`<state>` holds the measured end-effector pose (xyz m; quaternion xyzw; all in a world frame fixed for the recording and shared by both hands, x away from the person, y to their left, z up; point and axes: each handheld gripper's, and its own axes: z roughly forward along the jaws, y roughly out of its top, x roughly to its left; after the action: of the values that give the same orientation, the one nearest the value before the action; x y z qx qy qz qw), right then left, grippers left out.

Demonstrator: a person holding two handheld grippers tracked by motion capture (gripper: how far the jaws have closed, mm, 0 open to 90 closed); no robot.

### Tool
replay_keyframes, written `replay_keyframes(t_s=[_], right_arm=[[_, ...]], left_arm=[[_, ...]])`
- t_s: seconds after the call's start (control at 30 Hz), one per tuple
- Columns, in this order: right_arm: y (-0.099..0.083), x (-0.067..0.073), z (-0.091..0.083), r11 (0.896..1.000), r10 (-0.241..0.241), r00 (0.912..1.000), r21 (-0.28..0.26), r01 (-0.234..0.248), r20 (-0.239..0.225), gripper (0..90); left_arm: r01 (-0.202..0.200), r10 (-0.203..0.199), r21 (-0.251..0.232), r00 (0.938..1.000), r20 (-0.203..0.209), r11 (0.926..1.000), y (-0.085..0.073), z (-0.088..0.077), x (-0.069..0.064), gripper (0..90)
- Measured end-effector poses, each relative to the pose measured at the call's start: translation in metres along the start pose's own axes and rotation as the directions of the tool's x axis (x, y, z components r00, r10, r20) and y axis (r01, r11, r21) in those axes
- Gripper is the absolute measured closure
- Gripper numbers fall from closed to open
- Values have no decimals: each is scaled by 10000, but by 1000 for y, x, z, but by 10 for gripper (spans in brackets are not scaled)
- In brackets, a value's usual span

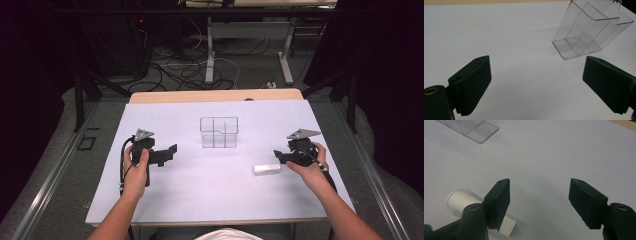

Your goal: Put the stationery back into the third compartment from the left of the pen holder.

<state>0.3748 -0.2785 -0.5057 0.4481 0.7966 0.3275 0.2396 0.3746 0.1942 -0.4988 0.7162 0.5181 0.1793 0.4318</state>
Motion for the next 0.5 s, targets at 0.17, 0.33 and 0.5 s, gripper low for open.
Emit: replay_keyframes(t_s=[0.17,0.33,0.5], right_arm=[[14,3,-1,9957,-679,9947,584,725,-771,326],[27,15,0,9855,-1419,9844,785,1504,-1042,242],[36,29,1,9435,-3181,9386,525,3272,-1334,232]], left_arm=[[78,-78,69,10000,33,9999,-1,0,0,82],[72,-72,80,10000,-3,9999,-2,0,2,83],[109,-110,-8,9999,-124,9999,-3,0,4,84]])
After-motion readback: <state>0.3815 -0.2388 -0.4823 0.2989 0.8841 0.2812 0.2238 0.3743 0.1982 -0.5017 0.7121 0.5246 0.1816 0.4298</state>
